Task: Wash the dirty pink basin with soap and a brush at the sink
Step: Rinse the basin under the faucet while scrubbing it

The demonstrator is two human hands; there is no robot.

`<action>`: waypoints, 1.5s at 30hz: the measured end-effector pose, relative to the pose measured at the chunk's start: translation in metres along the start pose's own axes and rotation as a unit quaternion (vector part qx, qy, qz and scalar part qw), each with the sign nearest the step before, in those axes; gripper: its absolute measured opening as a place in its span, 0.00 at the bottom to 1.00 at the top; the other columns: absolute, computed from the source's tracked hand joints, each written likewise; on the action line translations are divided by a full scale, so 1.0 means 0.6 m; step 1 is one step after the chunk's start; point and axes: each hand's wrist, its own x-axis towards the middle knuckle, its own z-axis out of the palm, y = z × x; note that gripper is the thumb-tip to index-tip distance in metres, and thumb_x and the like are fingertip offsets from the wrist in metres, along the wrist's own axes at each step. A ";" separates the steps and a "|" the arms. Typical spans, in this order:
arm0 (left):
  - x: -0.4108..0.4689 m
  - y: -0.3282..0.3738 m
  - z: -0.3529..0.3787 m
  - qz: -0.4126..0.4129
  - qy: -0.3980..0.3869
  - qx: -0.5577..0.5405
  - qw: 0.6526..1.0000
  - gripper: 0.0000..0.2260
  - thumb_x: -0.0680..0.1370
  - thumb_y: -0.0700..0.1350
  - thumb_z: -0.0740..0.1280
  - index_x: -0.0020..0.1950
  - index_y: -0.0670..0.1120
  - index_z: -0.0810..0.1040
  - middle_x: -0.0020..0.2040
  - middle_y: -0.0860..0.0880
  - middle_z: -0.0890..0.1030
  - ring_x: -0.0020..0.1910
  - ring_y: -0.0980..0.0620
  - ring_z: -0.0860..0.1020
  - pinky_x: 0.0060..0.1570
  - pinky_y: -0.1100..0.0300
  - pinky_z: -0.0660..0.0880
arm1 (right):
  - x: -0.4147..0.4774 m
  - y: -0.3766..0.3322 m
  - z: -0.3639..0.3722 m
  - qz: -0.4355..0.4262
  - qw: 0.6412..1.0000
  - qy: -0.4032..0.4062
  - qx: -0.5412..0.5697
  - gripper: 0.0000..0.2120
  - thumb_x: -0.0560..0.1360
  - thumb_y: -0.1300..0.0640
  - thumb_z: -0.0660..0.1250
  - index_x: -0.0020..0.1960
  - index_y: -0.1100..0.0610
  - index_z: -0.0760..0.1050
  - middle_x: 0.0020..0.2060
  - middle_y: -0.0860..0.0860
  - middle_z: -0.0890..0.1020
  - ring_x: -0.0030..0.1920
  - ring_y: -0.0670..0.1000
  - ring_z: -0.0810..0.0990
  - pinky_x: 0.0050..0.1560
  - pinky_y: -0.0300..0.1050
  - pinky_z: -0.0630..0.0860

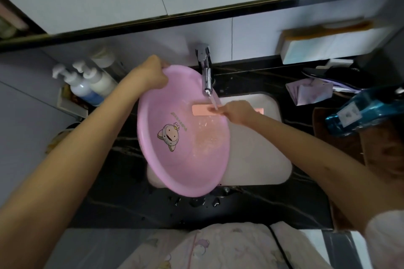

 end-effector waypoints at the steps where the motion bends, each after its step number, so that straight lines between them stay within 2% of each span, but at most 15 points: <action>1: -0.002 0.003 -0.002 0.000 0.000 0.013 1.000 0.19 0.69 0.31 0.61 0.58 0.41 0.78 0.48 0.40 0.80 0.49 0.40 0.79 0.43 0.58 0.71 | -0.005 -0.001 0.015 0.009 0.999 -0.024 0.036 0.21 0.80 0.39 0.48 0.70 0.40 0.67 0.57 0.56 0.79 0.56 0.58 0.78 0.54 0.46 0.71; 5: -0.054 -0.008 0.009 -0.033 0.049 0.076 0.995 0.24 0.71 0.35 0.64 0.67 0.44 0.71 0.59 0.38 0.77 0.56 0.39 0.76 0.51 0.53 0.72 | -0.013 -0.005 0.080 0.041 0.986 -0.102 0.123 0.22 0.79 0.40 0.53 0.70 0.43 0.67 0.60 0.56 0.77 0.58 0.58 0.77 0.59 0.48 0.72; 8: -0.120 -0.017 0.038 -0.071 0.099 0.122 0.985 0.30 0.71 0.37 0.66 0.72 0.44 0.61 0.57 0.38 0.74 0.51 0.38 0.75 0.42 0.52 0.69 | -0.021 -0.009 0.121 0.025 0.968 -0.132 0.214 0.24 0.76 0.41 0.62 0.68 0.50 0.72 0.61 0.55 0.77 0.58 0.57 0.77 0.61 0.47 0.71; 11: -0.148 -0.019 0.058 -0.058 0.158 0.129 0.977 0.34 0.71 0.32 0.64 0.75 0.44 0.57 0.50 0.36 0.73 0.43 0.40 0.73 0.36 0.53 0.65 | -0.031 -0.011 0.152 -0.022 0.935 -0.211 0.283 0.16 0.77 0.47 0.60 0.64 0.34 0.71 0.62 0.60 0.76 0.51 0.61 0.79 0.52 0.52 0.77; 13: -0.143 -0.019 0.050 -0.031 0.161 0.101 0.981 0.32 0.70 0.30 0.62 0.73 0.43 0.61 0.47 0.37 0.73 0.44 0.38 0.74 0.37 0.54 0.64 | -0.035 -0.011 0.147 -0.032 0.921 -0.238 0.309 0.16 0.76 0.45 0.60 0.61 0.29 0.71 0.62 0.59 0.76 0.57 0.67 0.77 0.58 0.60 0.75; 17: -0.114 -0.012 0.026 0.007 0.120 0.066 0.991 0.26 0.70 0.31 0.62 0.68 0.40 0.67 0.53 0.35 0.77 0.51 0.37 0.76 0.42 0.55 0.68 | -0.017 0.002 0.092 0.001 0.939 -0.191 0.285 0.19 0.78 0.45 0.60 0.68 0.47 0.72 0.65 0.52 0.74 0.61 0.54 0.74 0.58 0.42 0.68; 22: -0.063 -0.001 0.001 0.018 0.046 0.045 0.998 0.20 0.69 0.31 0.63 0.61 0.39 0.74 0.50 0.37 0.79 0.49 0.39 0.78 0.42 0.58 0.70 | 0.015 0.019 0.018 -0.025 0.994 -0.046 0.091 0.41 0.62 0.25 0.48 0.65 0.44 0.74 0.60 0.51 0.78 0.60 0.56 0.76 0.59 0.46 0.69; 24: -0.036 0.004 -0.008 0.003 -0.004 0.048 0.999 0.20 0.69 0.31 0.63 0.61 0.38 0.75 0.52 0.38 0.80 0.48 0.40 0.79 0.43 0.54 0.75 | 0.022 0.013 -0.014 -0.067 0.997 0.001 -0.029 0.35 0.69 0.30 0.45 0.67 0.45 0.71 0.56 0.54 0.79 0.56 0.57 0.78 0.51 0.47 0.71; 26: -0.014 0.010 -0.013 -0.006 -0.046 0.062 0.997 0.22 0.67 0.30 0.63 0.61 0.39 0.76 0.52 0.39 0.80 0.48 0.40 0.79 0.47 0.50 0.77 | 0.023 0.011 -0.042 -0.082 0.987 0.072 -0.114 0.21 0.81 0.47 0.50 0.73 0.43 0.63 0.54 0.55 0.78 0.51 0.58 0.79 0.43 0.47 0.71; 29: 0.008 0.020 -0.014 -0.007 -0.083 0.090 0.992 0.23 0.65 0.30 0.63 0.60 0.42 0.77 0.49 0.43 0.79 0.47 0.42 0.77 0.41 0.53 0.76 | 0.023 0.015 -0.035 -0.081 0.985 0.098 -0.116 0.26 0.80 0.60 0.55 0.74 0.42 0.59 0.53 0.55 0.78 0.48 0.58 0.80 0.40 0.49 0.72; 34: 0.002 0.028 -0.007 -0.016 -0.064 0.129 0.989 0.23 0.71 0.33 0.62 0.66 0.44 0.73 0.54 0.42 0.78 0.50 0.42 0.75 0.43 0.55 0.71 | -0.014 0.010 0.023 -0.053 0.998 -0.030 0.010 0.24 0.79 0.39 0.44 0.72 0.38 0.62 0.56 0.57 0.79 0.55 0.57 0.78 0.48 0.43 0.68; 37: -0.053 0.015 0.000 -0.048 -0.001 0.152 0.987 0.24 0.73 0.37 0.65 0.69 0.44 0.68 0.58 0.39 0.76 0.55 0.39 0.75 0.47 0.53 0.71 | -0.038 0.002 0.070 -0.037 0.995 -0.081 0.053 0.19 0.81 0.45 0.50 0.72 0.35 0.60 0.61 0.57 0.76 0.58 0.58 0.77 0.56 0.45 0.70; 39: -0.104 0.008 0.016 -0.066 0.054 0.163 0.983 0.25 0.73 0.39 0.67 0.69 0.43 0.66 0.56 0.39 0.77 0.53 0.39 0.75 0.41 0.54 0.69 | -0.049 -0.007 0.095 -0.020 0.987 -0.108 0.113 0.19 0.82 0.47 0.52 0.72 0.38 0.61 0.65 0.56 0.74 0.61 0.58 0.75 0.58 0.45 0.70; 42: -0.155 0.012 0.046 -0.072 0.123 0.166 0.976 0.31 0.72 0.35 0.66 0.72 0.42 0.59 0.49 0.39 0.74 0.45 0.41 0.74 0.36 0.53 0.65 | -0.050 -0.015 0.131 0.000 0.952 -0.167 0.255 0.17 0.81 0.50 0.56 0.69 0.43 0.70 0.66 0.51 0.74 0.61 0.54 0.75 0.59 0.43 0.69; 45: -0.152 0.010 0.048 -0.043 0.141 0.141 0.979 0.31 0.70 0.31 0.63 0.72 0.40 0.60 0.48 0.36 0.76 0.43 0.39 0.74 0.36 0.53 0.65 | -0.050 -0.011 0.147 -0.021 0.926 -0.233 0.295 0.16 0.79 0.53 0.61 0.63 0.38 0.74 0.64 0.49 0.76 0.59 0.54 0.77 0.64 0.48 0.72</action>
